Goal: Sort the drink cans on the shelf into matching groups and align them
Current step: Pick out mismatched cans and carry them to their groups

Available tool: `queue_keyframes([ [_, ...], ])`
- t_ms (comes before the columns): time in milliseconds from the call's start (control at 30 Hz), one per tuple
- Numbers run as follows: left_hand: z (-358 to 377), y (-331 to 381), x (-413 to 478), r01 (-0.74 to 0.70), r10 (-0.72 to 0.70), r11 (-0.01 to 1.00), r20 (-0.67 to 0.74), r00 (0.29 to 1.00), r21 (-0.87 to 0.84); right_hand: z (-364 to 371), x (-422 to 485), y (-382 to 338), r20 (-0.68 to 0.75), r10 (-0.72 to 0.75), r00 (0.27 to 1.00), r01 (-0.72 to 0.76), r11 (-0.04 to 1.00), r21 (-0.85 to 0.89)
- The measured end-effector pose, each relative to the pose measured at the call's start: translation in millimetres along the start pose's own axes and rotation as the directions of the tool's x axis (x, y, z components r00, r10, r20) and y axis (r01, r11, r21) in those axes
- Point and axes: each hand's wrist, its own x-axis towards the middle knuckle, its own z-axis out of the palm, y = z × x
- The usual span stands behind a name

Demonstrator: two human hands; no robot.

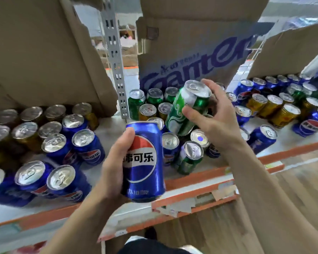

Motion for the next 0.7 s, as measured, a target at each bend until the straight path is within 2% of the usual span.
queue_keyframes([
  [67,-12,10,-1,-0.051,0.051,0.999,-0.002,0.999,-0.015,20,18,-6,0.050,-0.023,0.998,0.025,0.999,-0.041],
  [233,-39,21,-3,-0.078,0.064,0.993,-0.152,0.986,-0.089,72,53,-11,0.164,-0.065,0.984,0.092,0.982,-0.162],
  [400,-53,21,-3,-0.107,0.083,0.990,-0.245,0.966,-0.087,112,76,4,0.322,0.005,0.947,0.103,0.943,-0.317],
  [600,-57,13,4,-0.165,0.144,0.985,-0.287,0.947,-0.051,132,82,38,0.463,0.164,0.871,0.197,0.747,-0.635],
  [700,-58,6,6,-0.160,0.143,0.986,-0.275,0.951,-0.039,134,80,49,0.493,0.206,0.845,0.268,0.634,-0.725],
])
